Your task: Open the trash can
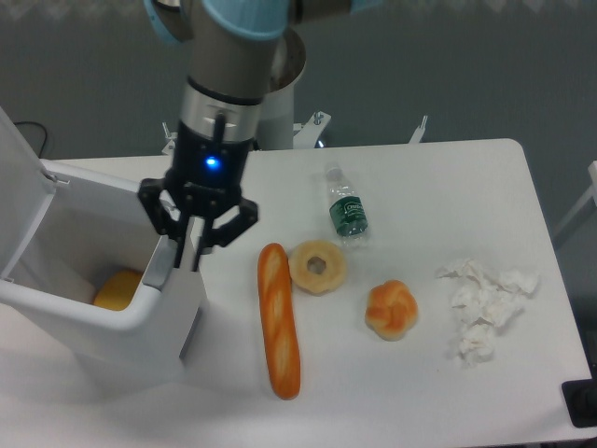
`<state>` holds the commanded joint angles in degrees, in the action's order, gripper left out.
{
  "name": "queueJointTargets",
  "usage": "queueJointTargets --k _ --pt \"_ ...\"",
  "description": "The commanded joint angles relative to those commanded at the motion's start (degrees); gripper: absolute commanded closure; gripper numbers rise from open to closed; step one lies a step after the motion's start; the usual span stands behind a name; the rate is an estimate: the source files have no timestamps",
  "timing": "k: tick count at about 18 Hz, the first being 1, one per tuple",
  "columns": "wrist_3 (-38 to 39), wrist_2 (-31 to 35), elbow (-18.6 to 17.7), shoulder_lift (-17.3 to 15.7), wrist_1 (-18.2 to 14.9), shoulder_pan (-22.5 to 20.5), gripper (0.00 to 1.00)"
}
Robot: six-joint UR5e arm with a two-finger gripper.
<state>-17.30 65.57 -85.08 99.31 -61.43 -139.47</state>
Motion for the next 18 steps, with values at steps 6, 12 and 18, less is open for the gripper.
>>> queueJointTargets --k 6,12,18 --pt "-8.7 1.8 0.0 3.5 -0.1 -7.2 0.07" --pt "-14.1 10.1 0.0 9.0 0.0 -10.1 0.00" --pt "-20.5 16.2 0.1 12.9 0.4 -13.4 0.00"
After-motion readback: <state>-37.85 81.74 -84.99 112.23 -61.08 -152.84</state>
